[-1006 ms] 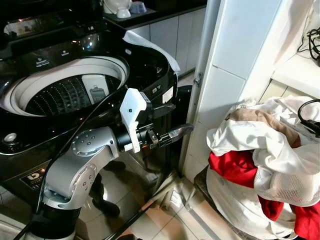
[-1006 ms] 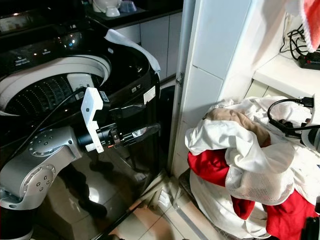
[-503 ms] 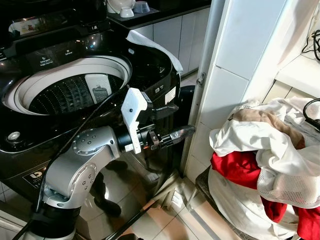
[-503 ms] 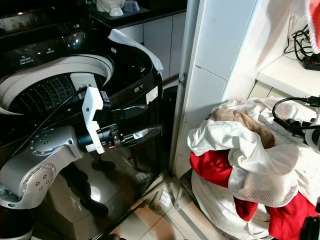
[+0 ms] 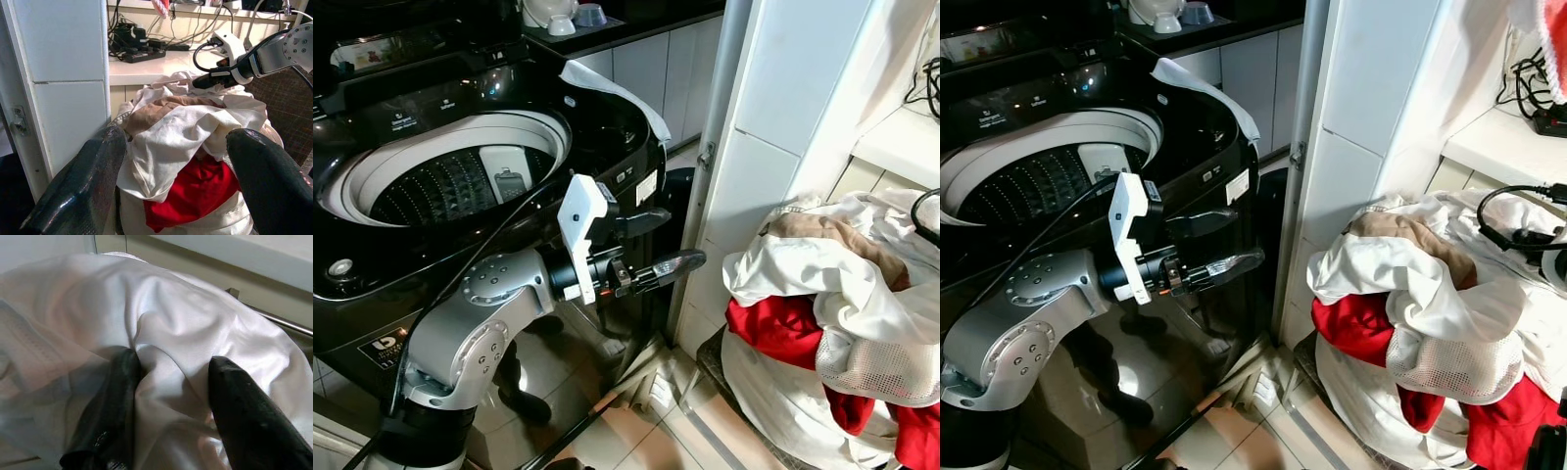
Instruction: Clothes washing
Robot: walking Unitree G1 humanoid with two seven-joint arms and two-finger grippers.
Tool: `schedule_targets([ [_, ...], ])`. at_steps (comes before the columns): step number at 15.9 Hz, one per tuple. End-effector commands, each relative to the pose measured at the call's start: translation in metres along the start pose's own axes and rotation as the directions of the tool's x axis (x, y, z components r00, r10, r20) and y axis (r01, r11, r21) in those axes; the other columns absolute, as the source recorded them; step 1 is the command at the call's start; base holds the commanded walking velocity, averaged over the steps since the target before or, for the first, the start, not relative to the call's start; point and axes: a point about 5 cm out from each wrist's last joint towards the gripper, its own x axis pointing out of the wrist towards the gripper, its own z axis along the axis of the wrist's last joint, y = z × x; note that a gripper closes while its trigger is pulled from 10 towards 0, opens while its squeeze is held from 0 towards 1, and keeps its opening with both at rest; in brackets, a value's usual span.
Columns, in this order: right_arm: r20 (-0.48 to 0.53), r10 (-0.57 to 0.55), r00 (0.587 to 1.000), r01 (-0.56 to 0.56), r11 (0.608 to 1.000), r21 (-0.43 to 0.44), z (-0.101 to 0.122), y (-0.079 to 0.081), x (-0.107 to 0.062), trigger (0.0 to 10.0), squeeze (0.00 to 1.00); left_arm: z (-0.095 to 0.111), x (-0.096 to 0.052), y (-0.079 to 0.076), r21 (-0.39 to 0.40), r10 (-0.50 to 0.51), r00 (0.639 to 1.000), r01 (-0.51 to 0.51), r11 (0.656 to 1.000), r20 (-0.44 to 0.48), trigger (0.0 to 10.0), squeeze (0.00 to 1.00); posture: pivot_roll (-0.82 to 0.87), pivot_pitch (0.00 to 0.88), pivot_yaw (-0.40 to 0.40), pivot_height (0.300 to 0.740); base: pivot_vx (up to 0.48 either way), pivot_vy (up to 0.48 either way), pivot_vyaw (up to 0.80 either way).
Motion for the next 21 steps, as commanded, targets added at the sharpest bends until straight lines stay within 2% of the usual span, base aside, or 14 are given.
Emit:
schedule_targets([
  [1, 0.016, -0.002, 1.000, 0.001, 1.000, 0.025, 0.001, -0.003, -0.003, 0.0, 0.00, 0.003, 0.002, 0.000, 0.015, -0.006, 1.000, 0.006, 1.000, 0.003, 10.0, 0.00, -0.02, 0.000, 0.033, 0.740, 0.000, 0.000, 0.00],
  [10, 0.045, 0.019, 0.999, -0.021, 0.998, 0.053, 0.004, -0.001, -0.009, 0.0, 0.00, 0.006, 0.000, 0.001, 0.016, 0.000, 1.000, 0.000, 1.000, 0.003, 10.0, 0.00, -0.01, 0.000, 0.042, 0.740, 0.000, 0.000, 0.00],
  [12, 0.119, 0.005, 0.993, -0.008, 1.000, 0.030, 0.026, -0.006, -0.022, 0.0, 0.00, 0.012, -0.002, 0.005, 0.028, 0.033, 0.999, -0.034, 0.999, 0.038, 10.0, 0.00, 0.00, 0.000, 0.038, 0.740, 0.000, 0.000, 0.00],
  [14, 0.230, 0.039, 0.972, -0.035, 0.999, -0.022, 0.061, -0.010, -0.049, 0.0, 0.00, 0.017, -0.005, 0.013, 0.034, 0.087, 0.994, -0.090, 0.995, 0.069, 10.0, 0.00, 0.01, 0.000, 0.044, 0.740, 0.000, 0.000, 0.00],
  [15, 0.250, 0.049, 0.967, -0.043, 0.999, -0.031, 0.067, -0.010, -0.054, 0.0, 0.00, 0.018, -0.005, 0.015, 0.036, 0.097, 0.993, -0.099, 0.994, 0.074, 10.0, 0.00, 0.01, 0.000, 0.044, 0.740, 0.000, 0.000, 0.00],
  [16, 0.345, 0.123, 0.930, -0.108, 0.992, -0.063, 0.094, -0.013, -0.079, 0.0, 0.00, 0.024, -0.005, 0.021, 0.049, 0.143, 0.984, -0.149, 0.988, 0.105, 10.0, 0.00, 0.01, 0.000, 0.041, 0.740, 0.000, 0.000, 0.00],
  [18, 0.416, 0.197, 0.888, -0.166, 0.980, -0.108, 0.113, -0.011, -0.098, 0.0, 0.00, 0.029, -0.006, 0.024, 0.050, 0.180, 0.974, -0.188, 0.981, 0.137, 10.0, 0.00, 0.02, 0.000, 0.034, 0.740, 0.000, 0.000, 0.00],
  [19, 0.503, 0.355, 0.788, -0.325, 0.934, -0.149, 0.137, 0.001, -0.124, 0.0, 0.00, 0.038, -0.007, 0.028, 0.065, 0.216, 0.960, -0.231, 0.971, 0.181, 10.0, 0.00, 0.02, 0.000, 0.034, 0.740, 0.000, 0.000, 0.00],
  [21, 0.594, 0.521, 0.612, -0.515, 0.833, -0.200, 0.167, 0.027, -0.152, 0.0, 0.00, 0.059, -0.006, 0.036, 0.090, 0.267, 0.925, -0.300, 0.950, 0.271, 10.0, 0.00, 0.01, 0.000, 0.034, 0.740, 0.000, 0.000, 0.00],
])
